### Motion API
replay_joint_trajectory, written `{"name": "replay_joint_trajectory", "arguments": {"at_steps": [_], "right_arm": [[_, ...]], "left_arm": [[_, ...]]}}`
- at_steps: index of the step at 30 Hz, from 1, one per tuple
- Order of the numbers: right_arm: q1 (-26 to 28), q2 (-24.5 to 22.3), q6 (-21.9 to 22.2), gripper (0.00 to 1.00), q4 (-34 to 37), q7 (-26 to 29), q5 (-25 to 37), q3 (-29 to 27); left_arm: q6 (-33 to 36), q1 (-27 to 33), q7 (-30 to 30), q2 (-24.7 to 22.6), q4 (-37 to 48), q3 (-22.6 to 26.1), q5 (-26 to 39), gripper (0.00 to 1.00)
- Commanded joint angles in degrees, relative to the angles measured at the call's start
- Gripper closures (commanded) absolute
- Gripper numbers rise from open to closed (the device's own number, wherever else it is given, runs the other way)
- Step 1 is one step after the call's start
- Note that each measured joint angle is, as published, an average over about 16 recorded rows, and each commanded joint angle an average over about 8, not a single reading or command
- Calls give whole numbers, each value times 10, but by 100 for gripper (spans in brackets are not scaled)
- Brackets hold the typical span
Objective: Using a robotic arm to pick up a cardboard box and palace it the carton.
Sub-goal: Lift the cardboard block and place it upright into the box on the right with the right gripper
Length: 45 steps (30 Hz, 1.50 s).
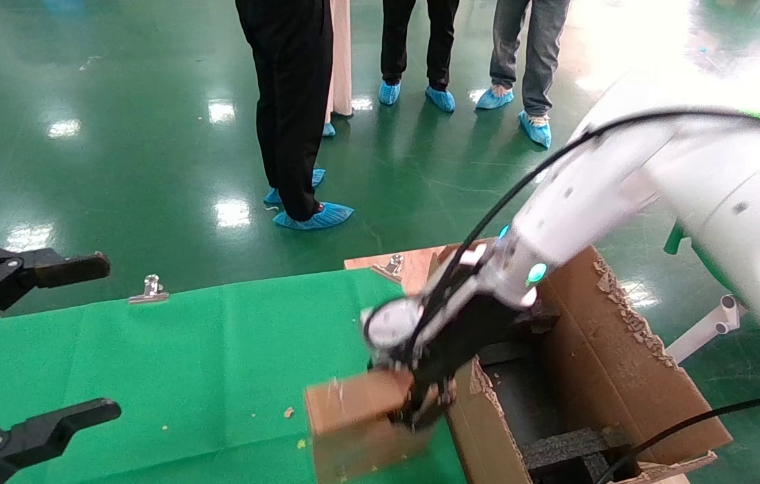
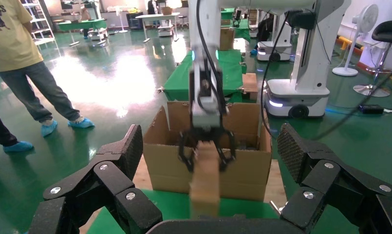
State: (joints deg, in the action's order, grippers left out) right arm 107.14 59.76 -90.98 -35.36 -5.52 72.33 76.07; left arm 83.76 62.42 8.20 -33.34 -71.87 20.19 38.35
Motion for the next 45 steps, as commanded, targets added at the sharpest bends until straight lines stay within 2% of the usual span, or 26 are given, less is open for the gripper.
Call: {"name": "replay_joint_trajectory", "arguments": {"at_steps": [1,18,30,45], "right_arm": [[12,-10,-1,100,-2,-1,-12,3],[180,-73,-4,100,5,-25,-102,65],[226,-116,-3,100,22,-44,-130,133],[285,-210,-3,100,67,-71,-111,235]], "left_arm": [[0,0,0,0,0,0,0,0],[0,0,0,0,0,0,0,0],[0,0,0,0,0,0,0,0],[0,0,0,0,0,0,0,0]]}}
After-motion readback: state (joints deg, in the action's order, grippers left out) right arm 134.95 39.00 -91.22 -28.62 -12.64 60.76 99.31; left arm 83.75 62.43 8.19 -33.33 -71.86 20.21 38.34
